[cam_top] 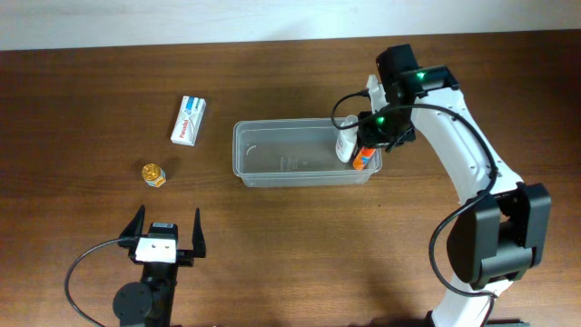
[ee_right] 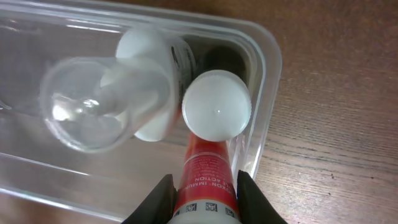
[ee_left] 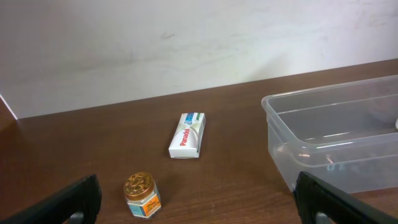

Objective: Pack container
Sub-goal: 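Lower the orange tube upright beside the bottles and release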

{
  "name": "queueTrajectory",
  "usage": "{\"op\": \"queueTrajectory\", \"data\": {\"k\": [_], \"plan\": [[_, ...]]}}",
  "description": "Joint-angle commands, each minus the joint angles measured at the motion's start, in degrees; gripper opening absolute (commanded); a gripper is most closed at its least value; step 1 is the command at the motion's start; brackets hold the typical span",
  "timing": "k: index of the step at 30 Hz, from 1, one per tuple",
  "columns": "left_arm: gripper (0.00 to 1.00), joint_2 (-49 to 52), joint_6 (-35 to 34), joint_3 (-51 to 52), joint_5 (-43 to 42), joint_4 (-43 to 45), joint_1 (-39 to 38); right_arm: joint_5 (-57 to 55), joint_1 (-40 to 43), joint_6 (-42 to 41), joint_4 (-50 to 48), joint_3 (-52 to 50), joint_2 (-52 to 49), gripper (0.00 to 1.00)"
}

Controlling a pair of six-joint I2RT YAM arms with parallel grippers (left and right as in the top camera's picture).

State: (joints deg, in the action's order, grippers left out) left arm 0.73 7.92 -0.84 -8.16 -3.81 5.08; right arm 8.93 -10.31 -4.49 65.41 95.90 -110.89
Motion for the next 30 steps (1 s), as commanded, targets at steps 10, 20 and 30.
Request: {"op": "queueTrajectory", "data": {"k": [10, 20, 30], "plan": [[0.99, -0.4, 0.9, 0.3, 0.3, -0.1, 0.4, -0.6, -1.0, -0.2, -2.7, -3.8, -0.2, 0.24], [1.00, -0.4, 0.9, 0.3, 0.3, -0.1, 0.4, -0.6, -0.9, -0.2, -2.4, -2.5, -0.1, 0.40], [1.00, -0.4, 0.9, 0.3, 0.3, -0.1, 0.4, -0.6, -0.9, -0.2, 3.7, 6.1, 0.0, 0.44]]}}
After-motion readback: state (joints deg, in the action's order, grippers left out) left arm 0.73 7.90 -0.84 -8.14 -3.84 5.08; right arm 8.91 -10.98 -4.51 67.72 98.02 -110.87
